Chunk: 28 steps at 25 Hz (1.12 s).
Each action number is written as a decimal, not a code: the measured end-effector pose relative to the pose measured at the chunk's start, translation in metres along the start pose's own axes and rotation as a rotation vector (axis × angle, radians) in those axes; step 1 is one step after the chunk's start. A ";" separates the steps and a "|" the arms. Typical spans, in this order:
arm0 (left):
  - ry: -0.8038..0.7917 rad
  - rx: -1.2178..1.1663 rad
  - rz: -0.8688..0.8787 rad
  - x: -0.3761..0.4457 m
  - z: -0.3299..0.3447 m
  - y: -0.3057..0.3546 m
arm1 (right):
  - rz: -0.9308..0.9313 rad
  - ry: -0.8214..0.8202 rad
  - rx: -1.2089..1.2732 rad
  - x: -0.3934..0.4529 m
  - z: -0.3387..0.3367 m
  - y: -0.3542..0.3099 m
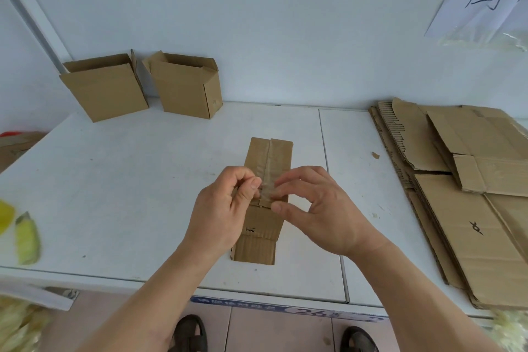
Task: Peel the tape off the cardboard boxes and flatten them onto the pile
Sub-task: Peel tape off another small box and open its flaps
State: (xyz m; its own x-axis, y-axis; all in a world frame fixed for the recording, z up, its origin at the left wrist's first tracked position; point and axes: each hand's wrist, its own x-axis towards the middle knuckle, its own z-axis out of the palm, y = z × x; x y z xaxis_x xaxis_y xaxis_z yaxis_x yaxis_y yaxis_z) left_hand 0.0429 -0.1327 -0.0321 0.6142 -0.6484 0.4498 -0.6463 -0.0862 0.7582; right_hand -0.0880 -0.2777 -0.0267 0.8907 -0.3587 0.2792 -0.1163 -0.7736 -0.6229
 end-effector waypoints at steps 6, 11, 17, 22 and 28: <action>0.033 -0.022 0.093 -0.009 0.014 0.009 | 0.348 0.091 0.308 0.014 -0.006 -0.016; 0.005 0.295 0.235 -0.019 0.029 0.002 | 0.543 0.263 0.654 0.026 -0.005 -0.015; 0.056 0.442 0.131 -0.018 0.025 0.004 | 0.590 0.095 1.004 0.025 -0.021 -0.007; -0.086 0.321 0.145 -0.010 0.009 -0.009 | 0.431 -0.127 0.542 0.017 -0.029 -0.018; -0.187 0.302 0.225 -0.005 0.007 -0.009 | 0.228 -0.111 0.063 0.015 -0.016 -0.022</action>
State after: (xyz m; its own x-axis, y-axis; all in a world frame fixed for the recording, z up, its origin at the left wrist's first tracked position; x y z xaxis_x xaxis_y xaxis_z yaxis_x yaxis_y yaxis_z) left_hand 0.0423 -0.1342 -0.0441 0.3676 -0.8002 0.4738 -0.8757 -0.1263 0.4661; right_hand -0.0790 -0.2751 0.0030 0.8877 -0.4580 0.0470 -0.2950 -0.6442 -0.7057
